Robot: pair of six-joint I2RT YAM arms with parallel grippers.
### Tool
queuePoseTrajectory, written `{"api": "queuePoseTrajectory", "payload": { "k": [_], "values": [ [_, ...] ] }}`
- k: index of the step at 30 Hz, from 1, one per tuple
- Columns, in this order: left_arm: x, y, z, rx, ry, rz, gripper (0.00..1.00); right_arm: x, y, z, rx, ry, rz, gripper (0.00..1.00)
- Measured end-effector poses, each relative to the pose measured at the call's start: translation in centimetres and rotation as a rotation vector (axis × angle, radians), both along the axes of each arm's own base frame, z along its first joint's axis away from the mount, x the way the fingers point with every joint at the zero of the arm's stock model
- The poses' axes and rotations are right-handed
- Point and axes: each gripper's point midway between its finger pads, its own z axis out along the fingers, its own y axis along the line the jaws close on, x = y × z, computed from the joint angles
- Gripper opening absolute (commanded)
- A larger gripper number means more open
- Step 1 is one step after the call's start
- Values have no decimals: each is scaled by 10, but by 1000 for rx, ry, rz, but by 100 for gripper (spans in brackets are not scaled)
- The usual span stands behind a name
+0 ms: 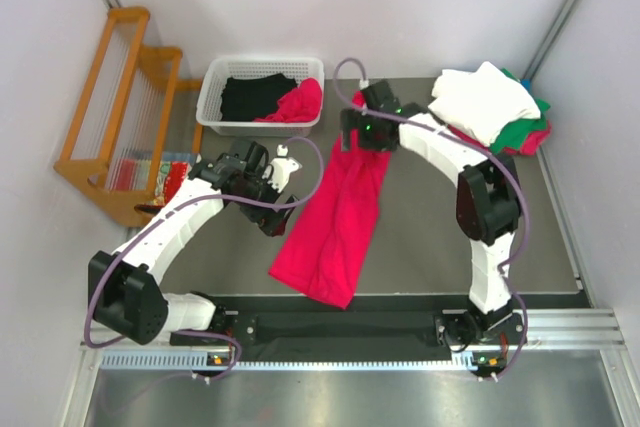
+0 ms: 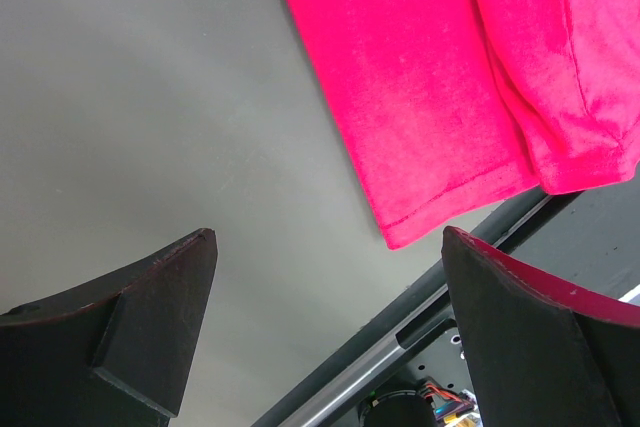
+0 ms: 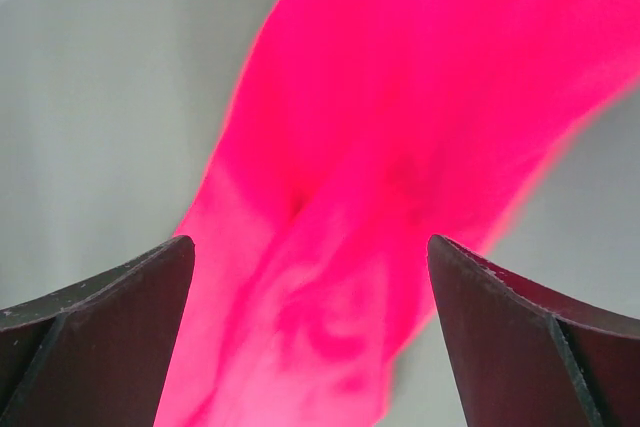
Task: Fold and stack the t-shirts
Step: Fold the tshirt
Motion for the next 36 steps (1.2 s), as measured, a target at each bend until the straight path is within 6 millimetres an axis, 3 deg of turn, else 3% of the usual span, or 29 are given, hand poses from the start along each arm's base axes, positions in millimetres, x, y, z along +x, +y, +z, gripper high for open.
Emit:
{"api": "queuePoseTrajectory", "payload": {
  "k": [3, 7, 23, 36],
  "values": [
    [0, 0, 0, 1, 1, 0, 99, -36, 30, -20, 31, 65, 89, 100],
    [-1, 1, 0, 6, 4, 1, 99, -54, 30, -43, 35, 133, 96, 100],
    [-1, 1, 0, 6, 3, 2, 99, -12, 35, -31, 32, 49, 71, 100],
    [-1, 1, 0, 5, 3, 1, 99, 7, -11, -43, -4, 65, -7, 100]
  ]
}}
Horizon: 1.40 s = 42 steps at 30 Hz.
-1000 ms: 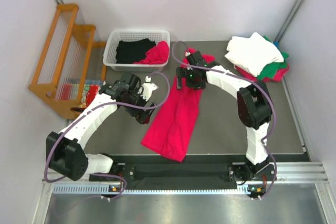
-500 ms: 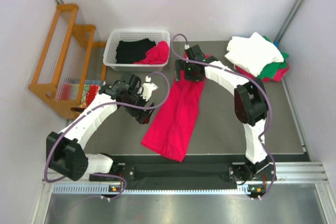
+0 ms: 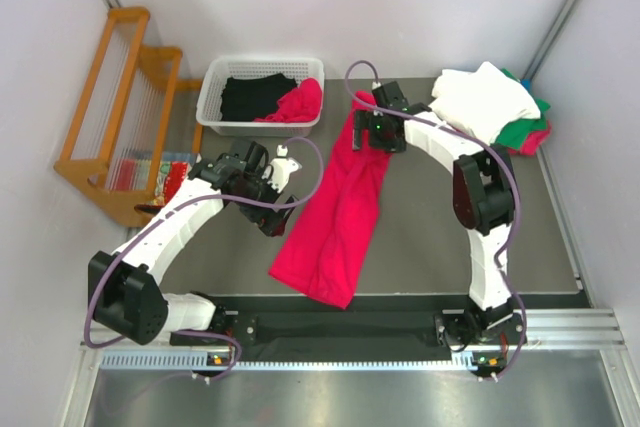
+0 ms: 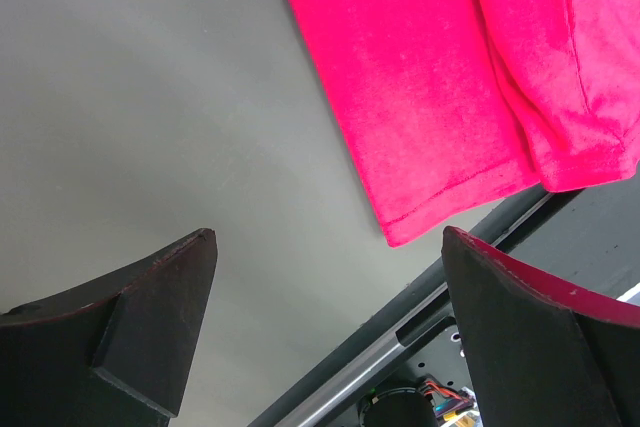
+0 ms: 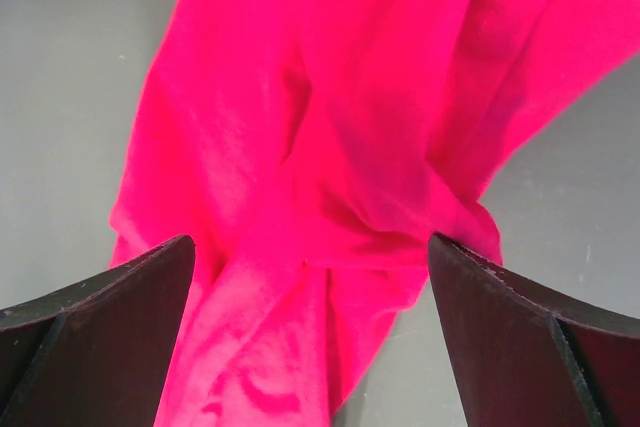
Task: Fold and stack the t-shirts
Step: Fold the tshirt
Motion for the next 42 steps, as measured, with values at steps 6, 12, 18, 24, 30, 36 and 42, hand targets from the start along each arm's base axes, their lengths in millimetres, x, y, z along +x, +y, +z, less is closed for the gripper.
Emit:
{"api": "queuePoseTrajectory", "payload": {
  "k": [6, 12, 18, 24, 30, 36, 42],
  "values": [
    [0, 0, 0, 0, 0, 0, 99, -15, -4, -4, -4, 23, 7, 100],
    [0, 0, 0, 0, 0, 0, 99, -37, 5, -5, 0, 42, 41, 100],
    [0, 0, 0, 0, 1, 0, 99, -44, 15, -5, 3, 44, 61, 100],
    [0, 0, 0, 0, 1, 0, 99, -39, 8, -4, -22, 24, 44, 100],
    [0, 0, 0, 0, 1, 0, 99, -30, -4, -3, -32, 13, 14, 100],
    [0, 0, 0, 1, 2, 0, 99, -26, -12, -3, -33, 12, -6, 100],
    [-1, 0, 0, 2, 4, 0, 99, -23, -13, -3, -30, 7, -11, 100]
  ]
}}
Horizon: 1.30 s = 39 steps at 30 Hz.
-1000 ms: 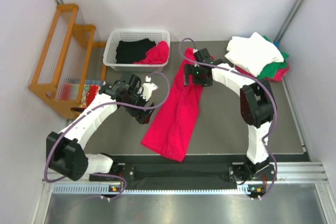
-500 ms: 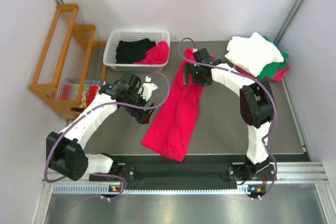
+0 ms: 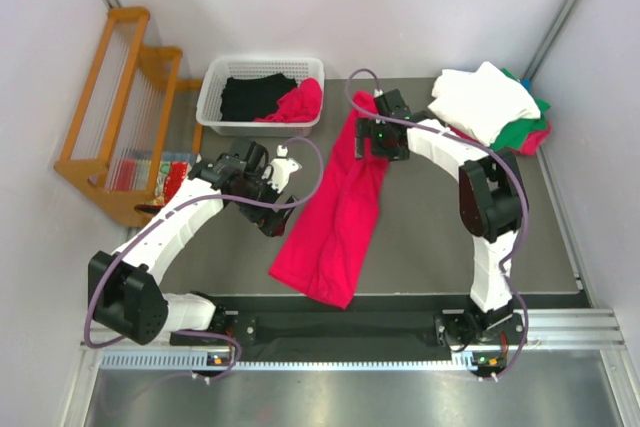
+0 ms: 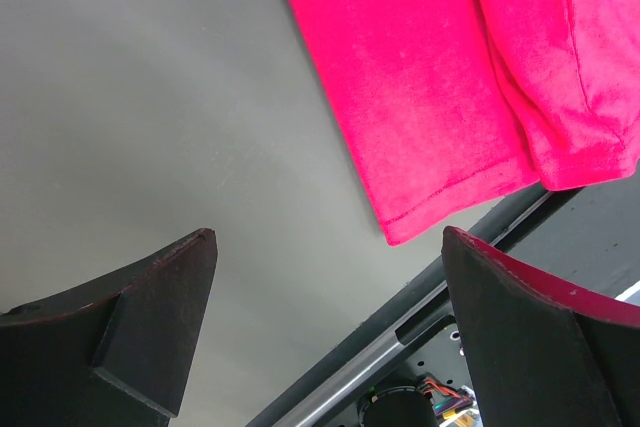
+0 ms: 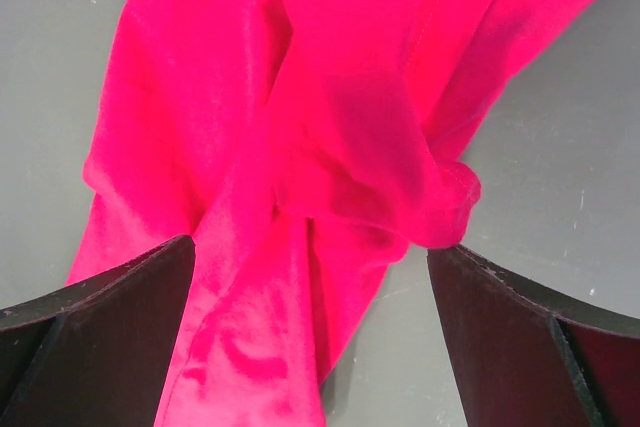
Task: Fold and stack the t-shirts
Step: Fold the tshirt
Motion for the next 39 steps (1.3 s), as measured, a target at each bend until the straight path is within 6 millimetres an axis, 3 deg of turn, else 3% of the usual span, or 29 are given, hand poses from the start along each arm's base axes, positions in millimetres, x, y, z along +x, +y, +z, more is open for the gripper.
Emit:
{"api": "queuePoseTrajectory", "payload": {
  "k": [9, 15, 19, 28, 39],
  "values": [
    [0, 0, 0, 0, 0, 0, 99, 6, 11, -19, 44, 24, -3, 100],
    [0, 0, 0, -2, 0, -1, 99, 17, 31, -28, 97, 43, 17, 100],
    [0, -1, 0, -5, 1, -2, 99, 24, 48, -17, 130, 24, 47, 100],
    [-1, -3, -1, -14, 14, -5, 99, 40, 106, 23, 192, -67, 158, 100],
    [-1, -3, -1, -14, 13, -5, 99, 35, 101, 10, 142, -36, 160, 100]
  ]
}}
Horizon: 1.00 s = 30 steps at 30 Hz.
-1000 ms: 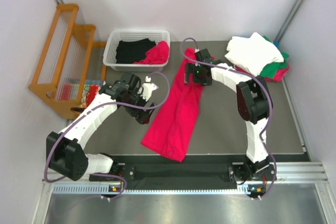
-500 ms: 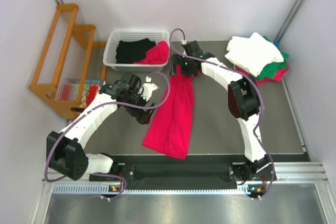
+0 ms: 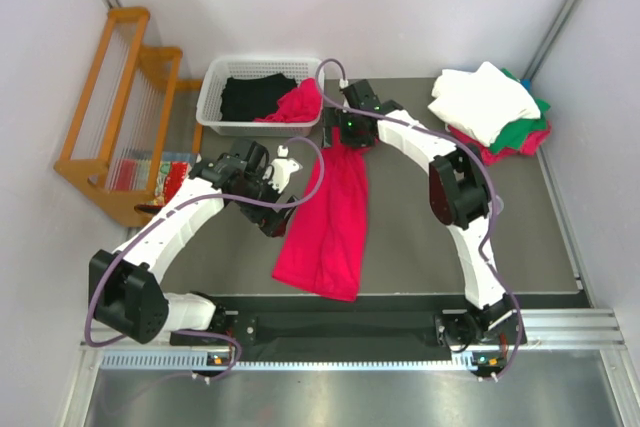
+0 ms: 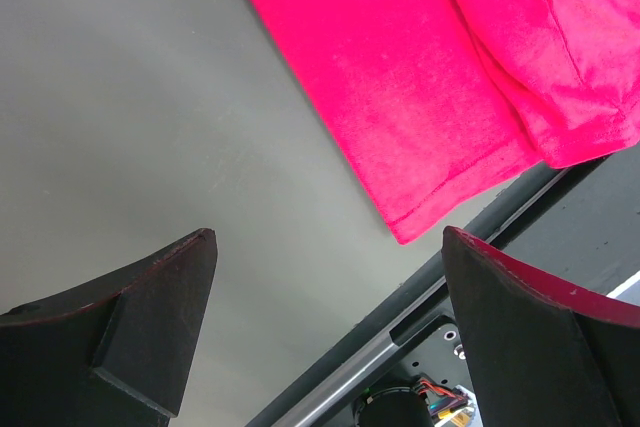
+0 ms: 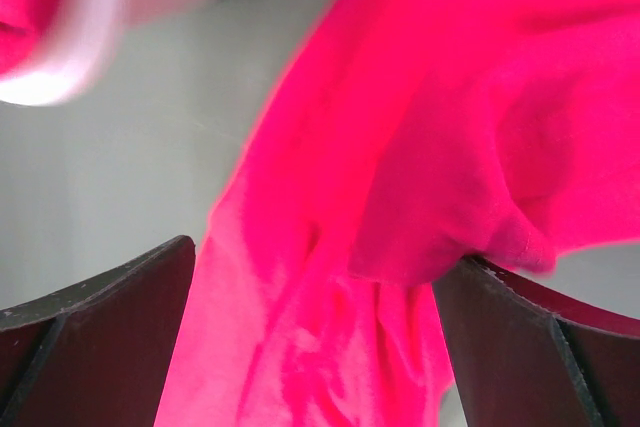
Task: Fold and stack the t-shirts
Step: Fold the tshirt
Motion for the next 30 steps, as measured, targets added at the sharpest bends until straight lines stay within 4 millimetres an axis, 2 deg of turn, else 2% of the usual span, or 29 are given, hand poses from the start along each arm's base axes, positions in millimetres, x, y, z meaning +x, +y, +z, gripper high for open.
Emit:
{"api": "queuePoseTrajectory", "payload": {
  "k": [5, 7, 9, 13, 16, 20, 21, 24, 29, 30],
  "values": [
    [0, 0, 0, 0, 0, 0, 99, -8, -24, -10, -68, 19, -33, 100],
    [0, 0, 0, 0, 0, 0, 99, -9, -33, -6, -70, 30, -44, 100],
    [0, 0, 0, 0, 0, 0, 99, -2, -43, 7, -42, 20, -62, 100],
    [0, 0, 0, 0, 0, -1, 99, 26, -74, 45, 36, -27, -126, 100],
    [-1, -1, 0, -5, 3, -3, 99, 46, -94, 65, 81, -67, -178, 100],
    [-2, -4, 5, -21, 12, -12, 99, 75, -115, 75, 123, -102, -232, 100],
    [-2, -5, 7, -26, 12, -17, 99, 83, -117, 74, 134, -111, -239, 100],
    [1, -9, 13, -36, 10, -28, 99, 94, -117, 48, 139, -84, -244, 100],
    [2, -13, 21, -53, 7, -42, 99, 94, -111, -24, 124, 45, -244, 100],
    [2, -13, 22, -53, 5, -43, 99, 94, -109, -29, 133, 59, -246, 100]
  ]
}}
